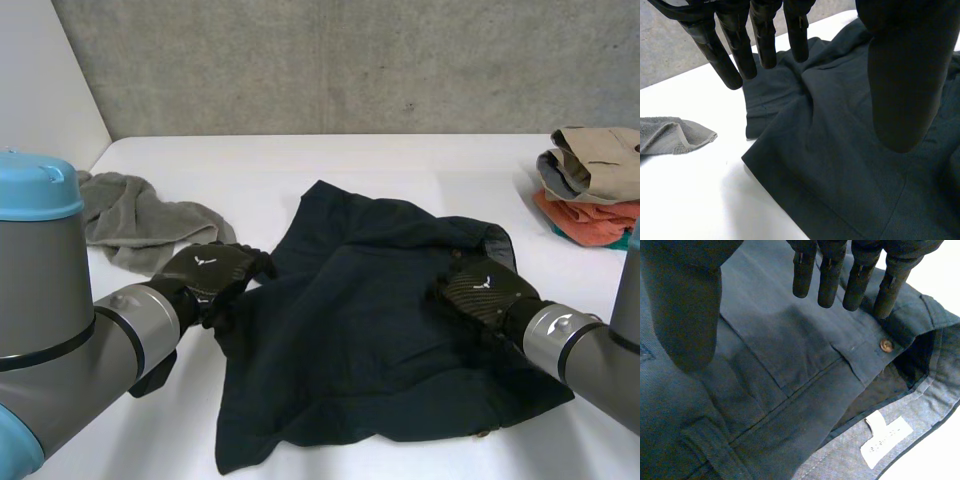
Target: Fold the laundry.
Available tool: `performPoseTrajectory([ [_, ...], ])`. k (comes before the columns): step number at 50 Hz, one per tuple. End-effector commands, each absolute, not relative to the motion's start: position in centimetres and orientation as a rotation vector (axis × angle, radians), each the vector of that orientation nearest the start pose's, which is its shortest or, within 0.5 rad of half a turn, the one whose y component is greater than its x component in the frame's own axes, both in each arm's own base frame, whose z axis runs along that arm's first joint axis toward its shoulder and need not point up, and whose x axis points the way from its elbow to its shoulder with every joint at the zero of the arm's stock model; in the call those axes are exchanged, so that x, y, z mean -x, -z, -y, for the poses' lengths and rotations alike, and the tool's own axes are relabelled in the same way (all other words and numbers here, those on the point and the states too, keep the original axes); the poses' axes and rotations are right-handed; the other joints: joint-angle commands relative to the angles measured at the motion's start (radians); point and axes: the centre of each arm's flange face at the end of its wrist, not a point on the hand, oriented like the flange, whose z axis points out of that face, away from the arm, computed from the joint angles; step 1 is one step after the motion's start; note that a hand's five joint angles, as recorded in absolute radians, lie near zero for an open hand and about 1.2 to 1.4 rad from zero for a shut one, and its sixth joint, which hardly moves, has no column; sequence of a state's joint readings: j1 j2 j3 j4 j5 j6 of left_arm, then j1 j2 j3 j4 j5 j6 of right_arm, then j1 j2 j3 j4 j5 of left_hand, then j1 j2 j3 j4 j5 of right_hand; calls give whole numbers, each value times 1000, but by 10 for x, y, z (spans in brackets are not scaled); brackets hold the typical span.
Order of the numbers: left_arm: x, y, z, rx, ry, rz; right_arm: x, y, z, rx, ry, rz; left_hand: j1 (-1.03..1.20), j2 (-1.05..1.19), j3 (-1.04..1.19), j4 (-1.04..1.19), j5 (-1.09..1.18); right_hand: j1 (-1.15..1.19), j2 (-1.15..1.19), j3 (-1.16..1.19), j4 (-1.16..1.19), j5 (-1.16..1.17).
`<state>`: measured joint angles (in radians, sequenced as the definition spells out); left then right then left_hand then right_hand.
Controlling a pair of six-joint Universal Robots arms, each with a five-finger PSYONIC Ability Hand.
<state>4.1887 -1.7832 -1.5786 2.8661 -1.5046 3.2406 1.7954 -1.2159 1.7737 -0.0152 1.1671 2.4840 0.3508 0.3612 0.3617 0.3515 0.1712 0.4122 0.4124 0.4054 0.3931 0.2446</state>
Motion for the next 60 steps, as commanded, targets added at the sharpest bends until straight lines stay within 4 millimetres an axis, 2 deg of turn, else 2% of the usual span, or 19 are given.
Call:
performPoseTrajectory([
  [1, 269, -225, 192, -958, 1711, -2798, -227, -129, 253, 1323, 1518, -2233, 12, 2, 1, 12, 17, 164, 164, 171, 183, 157],
  [3, 269, -225, 192, -958, 1711, -2798, -226, -126, 253, 1315, 1510, -2245, 12, 2, 1, 12, 17, 238, 237, 244, 257, 231],
  [6, 269, -225, 191, -958, 1718, -2794, -226, -126, 257, 1288, 1538, -2241, 6, -4, -4, 6, 12, 981, 981, 988, 1000, 974],
  [10, 269, -224, 192, -965, 1719, -2785, -225, -130, 258, 1220, 1571, -2224, -5, -16, -16, -6, 0, 984, 984, 991, 1003, 977],
  [14, 270, -225, 192, -960, 1723, -2780, -227, -161, 257, 1165, 1656, -2163, -14, -24, -25, -15, -9, 984, 984, 991, 1003, 977],
  [15, 269, -225, 193, -951, 1725, -2777, -228, -178, 255, 1140, 1687, -2131, -14, -24, -25, -15, -9, 984, 984, 991, 1003, 977],
  [18, 269, -225, 193, -949, 1724, -2776, -230, -207, 248, 1085, 1703, -2082, -17, -27, -28, -18, -12, 984, 984, 991, 1003, 977],
  [22, 270, -225, 190, -966, 1720, -2775, -232, -237, 238, 1041, 1686, -2051, -78, -89, -89, -79, -73, 984, 984, 991, 1003, 977],
  [25, 273, -222, 185, -1001, 1708, -2769, -231, -252, 234, 1018, 1675, -2049, -93, -104, -104, -94, -88, 984, 984, 991, 1003, 977],
  [30, 280, -205, 181, -1041, 1621, -2757, -236, -280, 219, 1034, 1686, -2015, -123, -133, -134, -123, -118, 984, 984, 991, 1003, 977],
  [39, 303, -178, 184, -1128, 1547, -2749, -240, -310, 198, 1054, 1749, -1973, -99, -110, -110, -100, -94, 984, 984, 991, 1003, 977],
  [41, 308, -174, 185, -1142, 1535, -2744, -241, -310, 195, 1053, 1742, -1978, 50, 39, 39, 49, 55, 984, 984, 991, 1003, 977],
  [42, 312, -170, 186, -1154, 1528, -2738, -241, -309, 194, 1054, 1736, -1978, 373, 363, 362, 372, 378, 984, 984, 991, 1003, 977],
  [45, 317, -169, 194, -1136, 1545, -2725, -241, -297, 199, 1054, 1693, -2020, 1043, 1033, 1032, 1043, 1048, 984, 984, 991, 1003, 977],
  [52, 321, -189, 223, -1083, 1683, -2628, -235, -251, 237, 1051, 1581, -2174, 1045, 1035, 1035, 1045, 1051, 984, 984, 991, 1003, 977],
  [55, 326, -211, 253, -1024, 1850, -2529, -236, -241, 260, 1081, 1612, -2188, 1045, 1035, 1035, 1045, 1051, 984, 984, 991, 1003, 977],
  [57, 336, -239, 273, -975, 2044, -2410, -245, -244, 283, 1090, 1719, -2147, 1045, 1035, 1035, 1045, 1051, 984, 984, 991, 1003, 977],
  [58, 343, -266, 285, -928, 2201, -2302, -251, -253, 301, 1065, 1830, -2108, 1045, 1035, 1035, 1045, 1051, 984, 984, 991, 1003, 977],
  [60, 349, -294, 296, -858, 2361, -2180, -255, -268, 321, 1005, 1968, -2062, 1045, 1035, 1035, 1045, 1051, 984, 984, 991, 1003, 977],
])
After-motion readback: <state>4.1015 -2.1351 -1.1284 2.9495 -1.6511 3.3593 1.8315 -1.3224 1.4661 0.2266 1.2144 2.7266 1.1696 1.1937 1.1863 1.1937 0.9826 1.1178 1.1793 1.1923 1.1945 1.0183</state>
